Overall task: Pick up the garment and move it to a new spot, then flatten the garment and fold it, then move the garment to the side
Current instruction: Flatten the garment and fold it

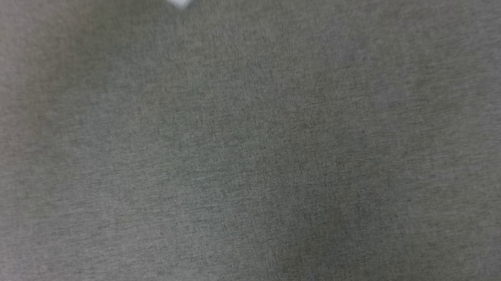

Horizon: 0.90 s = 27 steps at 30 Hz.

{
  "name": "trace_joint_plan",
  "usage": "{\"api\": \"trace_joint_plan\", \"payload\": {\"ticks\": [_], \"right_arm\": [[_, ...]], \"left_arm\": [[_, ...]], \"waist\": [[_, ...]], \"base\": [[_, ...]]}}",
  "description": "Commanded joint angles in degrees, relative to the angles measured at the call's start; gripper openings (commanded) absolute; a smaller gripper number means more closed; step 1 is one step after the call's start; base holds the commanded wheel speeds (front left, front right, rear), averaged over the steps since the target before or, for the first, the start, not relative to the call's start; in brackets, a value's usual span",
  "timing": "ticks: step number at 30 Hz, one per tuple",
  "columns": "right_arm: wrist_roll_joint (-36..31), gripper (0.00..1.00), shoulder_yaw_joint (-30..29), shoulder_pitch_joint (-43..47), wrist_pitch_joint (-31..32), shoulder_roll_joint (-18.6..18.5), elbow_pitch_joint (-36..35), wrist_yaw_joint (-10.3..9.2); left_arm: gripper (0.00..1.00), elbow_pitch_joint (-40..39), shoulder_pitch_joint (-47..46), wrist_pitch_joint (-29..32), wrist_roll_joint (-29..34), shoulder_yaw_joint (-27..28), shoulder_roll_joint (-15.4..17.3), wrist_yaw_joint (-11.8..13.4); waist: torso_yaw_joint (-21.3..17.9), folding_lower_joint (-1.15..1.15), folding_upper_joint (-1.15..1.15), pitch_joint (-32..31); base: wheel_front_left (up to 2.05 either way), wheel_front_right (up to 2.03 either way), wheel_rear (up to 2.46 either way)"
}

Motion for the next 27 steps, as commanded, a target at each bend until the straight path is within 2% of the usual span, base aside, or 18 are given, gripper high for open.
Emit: {"api": "trace_joint_plan", "payload": {"ticks": [1,7,13,21,27], "right_arm": [[-0.8,0.00,0.3,-2.6,-0.9,0.9,1.3,-0.04],[-3.1,0.00,3.5,-11.0,-4.0,2.8,8.2,-0.04],[-4.0,0.00,6.7,-13.3,-8.7,4.8,15.3,-0.04],[-1.9,0.00,12.2,-6.3,-16.2,8.0,21.8,-0.04],[0.3,0.00,15.8,1.8,-21.6,10.4,24.8,-0.04]], "left_arm": [[0.00,1.9,-2.3,-0.7,0.5,0.3,-0.8,-0.8],[0.00,9.4,-8.7,-3.7,1.4,0.5,-3.8,-2.8],[0.00,15.1,-9.9,-6.2,1.4,-0.3,-5.8,-4.7],[0.00,21.6,-3.0,-9.6,-0.1,-1.9,-6.9,-6.2],[0.00,23.3,7.1,-11.5,-1.4,-3.4,-6.9,-7.2]], "waist": [[0.2,-0.01,0.00,2.5],[0.5,-0.01,0.00,4.6],[0.6,-0.01,0.00,6.1],[0.0,-0.01,0.00,5.7],[-0.2,-0.01,0.00,3.2]], "base": [[0.00,0.00,0.00],[0.00,0.00,0.00],[0.00,0.00,0.00],[0.00,0.00,0.00],[0.00,0.00,0.00]]}}
